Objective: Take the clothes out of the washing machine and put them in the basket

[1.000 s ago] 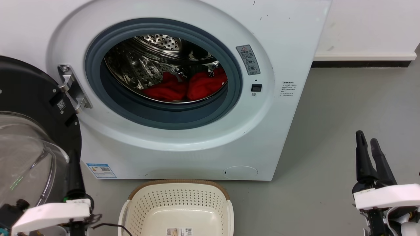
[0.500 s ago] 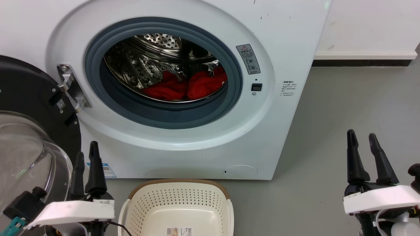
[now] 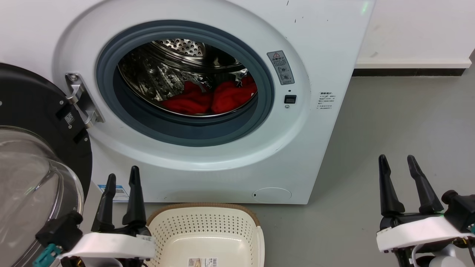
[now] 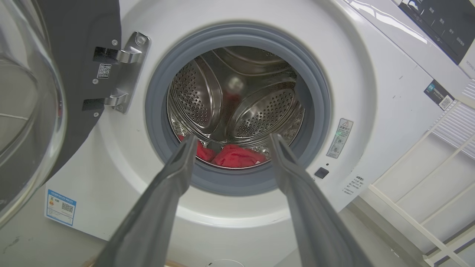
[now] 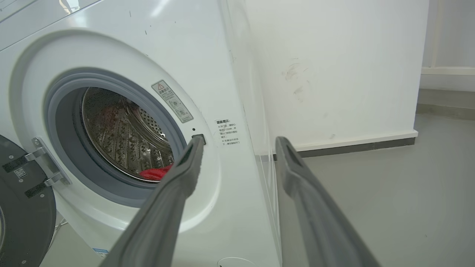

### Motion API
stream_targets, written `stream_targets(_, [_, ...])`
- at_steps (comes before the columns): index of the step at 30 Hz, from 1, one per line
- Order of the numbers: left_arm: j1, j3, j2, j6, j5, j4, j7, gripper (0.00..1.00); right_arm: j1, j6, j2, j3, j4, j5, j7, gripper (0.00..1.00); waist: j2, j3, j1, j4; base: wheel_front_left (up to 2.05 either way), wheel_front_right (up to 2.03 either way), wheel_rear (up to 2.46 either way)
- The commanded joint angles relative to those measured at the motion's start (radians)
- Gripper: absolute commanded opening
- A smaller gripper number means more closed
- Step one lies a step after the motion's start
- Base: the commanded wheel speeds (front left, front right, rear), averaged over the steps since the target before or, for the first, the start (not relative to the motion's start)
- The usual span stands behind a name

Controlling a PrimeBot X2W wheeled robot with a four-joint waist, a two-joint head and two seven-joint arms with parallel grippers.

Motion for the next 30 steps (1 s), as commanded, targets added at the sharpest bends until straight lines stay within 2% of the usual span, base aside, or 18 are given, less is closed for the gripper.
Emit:
stream_targets(1, [-0.001, -0.009, 0.002, -0.005, 0.041, -0.007, -0.009, 1.0, 0.003, 0.0, -0.005, -0.002, -0.004, -0.033, -0.01, 1.0, 0.0, 0.0, 0.0, 0.0, 0.0, 0.0, 0.0])
stream_targets(8, [0.006, -0.052, 0.002, -0.005, 0.169, 0.017, -0.025, 1.0, 0.011, 0.0, -0.006, 0.007, 0.02, -0.108, -0.027, 1.0, 0.0, 0.001, 0.0, 0.0, 0.0, 0.0, 0.0])
stream_targets(11, [0.012, -0.057, 0.003, 0.01, 0.166, 0.046, -0.032, 1.0, 0.015, 0.0, -0.006, 0.016, 0.026, -0.133, -0.034, 1.0, 0.0, 0.001, 0.0, 0.001, 0.0, 0.0, 0.0])
stream_targets(30, [0.023, -0.113, 0.003, 0.031, 0.399, 0.11, -0.072, 1.0, 0.028, 0.0, -0.007, 0.038, 0.083, -0.278, -0.073, 1.0, 0.0, -0.001, 0.0, -0.007, 0.0, 0.0, 0.0])
